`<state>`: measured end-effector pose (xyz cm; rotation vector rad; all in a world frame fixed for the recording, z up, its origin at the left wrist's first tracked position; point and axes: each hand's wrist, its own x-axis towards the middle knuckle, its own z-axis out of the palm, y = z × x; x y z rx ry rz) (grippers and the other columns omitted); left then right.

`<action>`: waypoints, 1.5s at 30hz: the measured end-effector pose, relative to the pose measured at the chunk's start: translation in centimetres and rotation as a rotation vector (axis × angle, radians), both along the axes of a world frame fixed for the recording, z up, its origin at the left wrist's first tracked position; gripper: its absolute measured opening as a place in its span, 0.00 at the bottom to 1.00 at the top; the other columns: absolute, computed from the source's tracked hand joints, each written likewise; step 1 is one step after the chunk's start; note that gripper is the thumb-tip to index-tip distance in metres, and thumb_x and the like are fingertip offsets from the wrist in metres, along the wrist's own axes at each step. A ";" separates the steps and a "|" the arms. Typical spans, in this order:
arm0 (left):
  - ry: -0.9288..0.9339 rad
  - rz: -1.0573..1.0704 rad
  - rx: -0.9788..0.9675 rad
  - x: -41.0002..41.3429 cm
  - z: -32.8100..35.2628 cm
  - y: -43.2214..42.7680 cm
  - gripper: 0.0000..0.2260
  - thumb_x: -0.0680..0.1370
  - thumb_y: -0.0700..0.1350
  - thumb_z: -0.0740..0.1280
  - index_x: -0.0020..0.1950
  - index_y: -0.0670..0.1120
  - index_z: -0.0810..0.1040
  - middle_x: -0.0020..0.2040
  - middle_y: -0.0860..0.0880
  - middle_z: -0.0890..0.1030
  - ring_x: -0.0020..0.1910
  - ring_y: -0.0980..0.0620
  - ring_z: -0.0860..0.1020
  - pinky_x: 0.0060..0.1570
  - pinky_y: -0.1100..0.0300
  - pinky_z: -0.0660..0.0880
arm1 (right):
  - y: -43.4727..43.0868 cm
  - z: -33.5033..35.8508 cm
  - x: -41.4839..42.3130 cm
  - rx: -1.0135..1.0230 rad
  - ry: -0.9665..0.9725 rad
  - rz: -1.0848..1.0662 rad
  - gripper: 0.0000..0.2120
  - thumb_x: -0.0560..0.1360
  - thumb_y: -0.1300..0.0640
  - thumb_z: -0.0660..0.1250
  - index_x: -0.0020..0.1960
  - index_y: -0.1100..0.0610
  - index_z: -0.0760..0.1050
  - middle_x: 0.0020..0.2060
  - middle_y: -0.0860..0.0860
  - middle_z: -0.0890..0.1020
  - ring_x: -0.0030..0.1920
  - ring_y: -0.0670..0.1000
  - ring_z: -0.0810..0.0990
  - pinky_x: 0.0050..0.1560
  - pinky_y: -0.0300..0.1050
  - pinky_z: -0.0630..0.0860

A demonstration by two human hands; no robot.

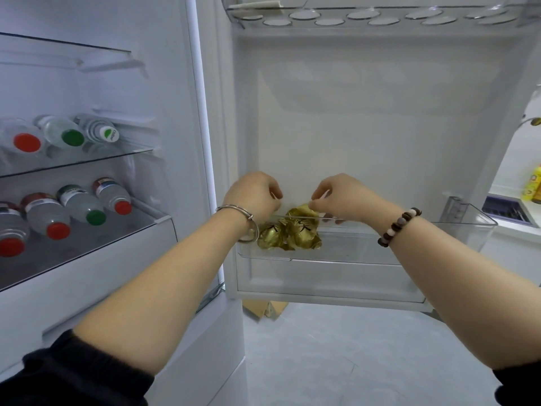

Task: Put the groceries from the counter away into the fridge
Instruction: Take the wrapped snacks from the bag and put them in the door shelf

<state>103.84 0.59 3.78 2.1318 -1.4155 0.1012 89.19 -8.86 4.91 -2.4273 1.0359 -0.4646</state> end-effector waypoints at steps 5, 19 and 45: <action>-0.160 -0.080 -0.189 -2.0 -0.6 0.8 0.10 0.78 0.45 0.62 0.54 0.47 0.81 0.51 0.50 0.82 0.50 0.49 0.78 0.50 0.53 0.76 | 0.7 -1.0 -2.1 -0.289 -0.065 -0.124 0.10 0.76 0.51 0.64 0.53 0.54 0.77 0.47 0.49 0.80 0.47 0.51 0.77 0.48 0.46 0.75; -0.525 -0.586 -0.492 -16.8 -4.5 -6.0 0.14 0.74 0.43 0.64 0.58 0.41 0.78 0.64 0.38 0.75 0.66 0.38 0.70 0.64 0.46 0.69 | 0.9 -8.5 -18.4 -0.680 -0.204 -0.573 0.22 0.77 0.50 0.54 0.63 0.63 0.72 0.62 0.59 0.75 0.67 0.58 0.69 0.69 0.55 0.64; -0.247 -1.428 -0.292 -81.0 -14.7 -5.2 0.27 0.77 0.49 0.64 0.74 0.46 0.61 0.77 0.40 0.54 0.76 0.40 0.49 0.71 0.41 0.53 | 16.6 -18.4 -75.6 -0.332 0.215 -1.602 0.23 0.78 0.50 0.61 0.70 0.59 0.65 0.72 0.57 0.63 0.74 0.56 0.55 0.74 0.56 0.52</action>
